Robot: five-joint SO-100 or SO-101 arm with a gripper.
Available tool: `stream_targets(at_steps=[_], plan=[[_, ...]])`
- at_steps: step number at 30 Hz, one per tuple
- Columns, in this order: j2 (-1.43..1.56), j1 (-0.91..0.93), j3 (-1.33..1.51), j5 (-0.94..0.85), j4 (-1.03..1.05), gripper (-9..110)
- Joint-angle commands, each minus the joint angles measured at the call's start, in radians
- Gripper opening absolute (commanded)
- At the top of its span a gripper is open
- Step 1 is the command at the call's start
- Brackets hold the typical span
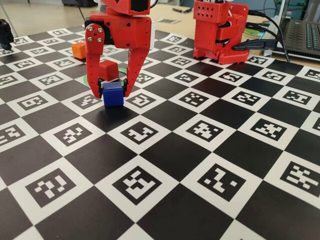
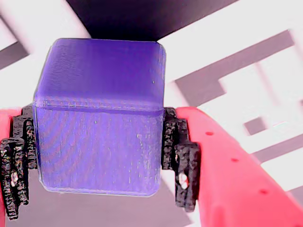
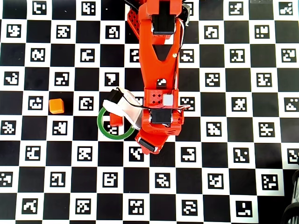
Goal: Grab the red cube then put it in the green circle then put the blue cube on top and finally the orange cube on top
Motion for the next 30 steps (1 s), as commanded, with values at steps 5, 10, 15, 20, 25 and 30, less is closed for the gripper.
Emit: stream_targets(at_steps=[5, 10, 15, 20, 25, 30], plan=[[0.183, 0.081, -0.232, -0.163, 0.245, 11], [0.278, 0.158, -0.252, -0.364, 0.324, 12], [0.328, 0.25, -0.252, -0.526, 0.364, 12], [0.356, 0.324, -0.209, -0.727, 0.374, 12], [0.405, 0.359, -0.115, -0.896, 0.336, 12], [0.442, 0.354, -0.025, -0.982, 0.319, 12]])
